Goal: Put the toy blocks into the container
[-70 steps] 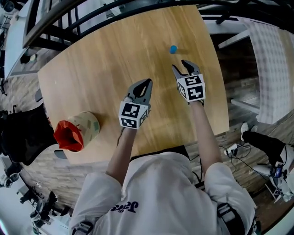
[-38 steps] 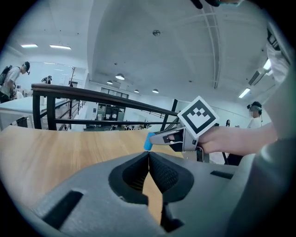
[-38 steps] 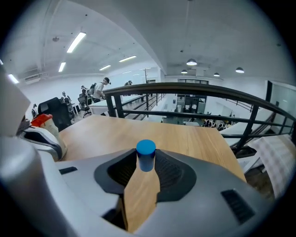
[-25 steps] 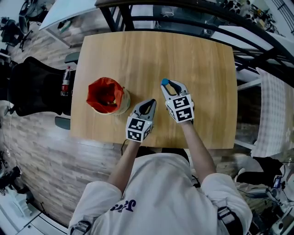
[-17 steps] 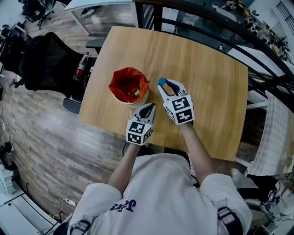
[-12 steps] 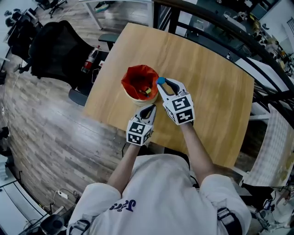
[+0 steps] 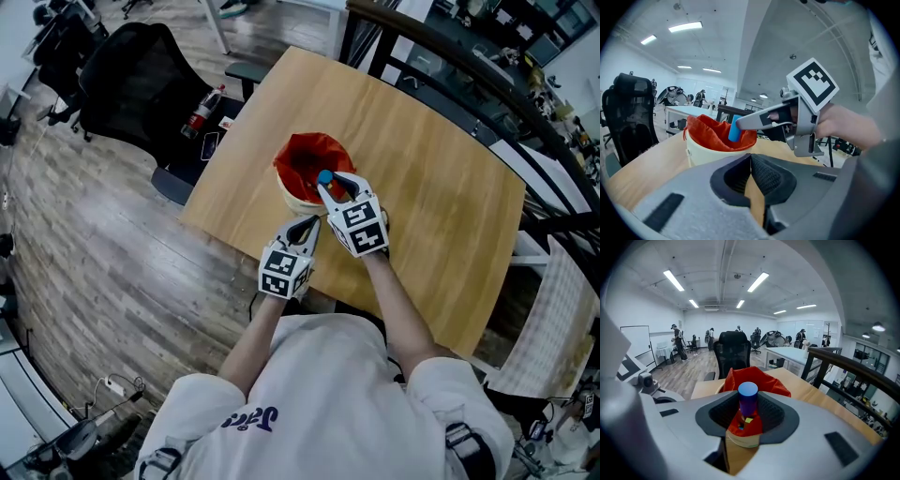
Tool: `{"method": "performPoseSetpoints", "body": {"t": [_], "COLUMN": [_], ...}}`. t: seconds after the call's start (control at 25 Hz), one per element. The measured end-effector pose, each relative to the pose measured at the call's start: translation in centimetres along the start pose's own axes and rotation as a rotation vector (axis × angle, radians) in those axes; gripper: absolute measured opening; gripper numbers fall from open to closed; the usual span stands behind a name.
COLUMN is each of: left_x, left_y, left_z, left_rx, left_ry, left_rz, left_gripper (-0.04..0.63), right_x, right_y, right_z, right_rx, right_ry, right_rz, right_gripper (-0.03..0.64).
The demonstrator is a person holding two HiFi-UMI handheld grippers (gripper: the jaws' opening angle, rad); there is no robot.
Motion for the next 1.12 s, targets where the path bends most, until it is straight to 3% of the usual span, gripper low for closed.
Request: {"method": "performPoseSetpoints", "body": {"t": [0.2,0.32,0.56,0.76,1.12], "left_x": [-0.1,-0.6,-2.5,-5.7,-12.2], "left_y": [0.5,1.5,5.2,8.4,10.7], "left_z": [-0.2,0.9,4.8,7.8,8.5], "left_rx": [0.0,0.005,-0.016,-0.043,-0.094], "left_ry": [-0.033,-0.091,-0.194,-0.339,-0.472], "left_rz": [0.003,0.03,0.115,0.215,0.335], "left_gripper": [0.014,0.014,0.014,0.014,0.014], "right_x": [-0.2,-1.9,-6.8,-10.2,-10.2], "right_y": [-0.3,-1.0,-3.1,-5.9,-9.0], "right_z": [-1.3,-3.2,-7.8,-13.8,-23.6], "right_rx": [0.009,-0.001,-0.048,-0.089,-0.164], "right_ry": [-0.023,-0.091,-0.323,-0.583,-0.907], "right_rz": [0.046,0.103,0.214,0.352,0.436], "right_gripper": [0.13,0.13,0.13,0.077,0.017]}}
Point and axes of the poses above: the fingertips, and each gripper's own axes: z forward along the fingers, x to its left, y out of its top, the point moved 5 cm from there along -z, backward along the fingers, and after that the axes turned 14 degrees about -y, right-handed, at the moved point
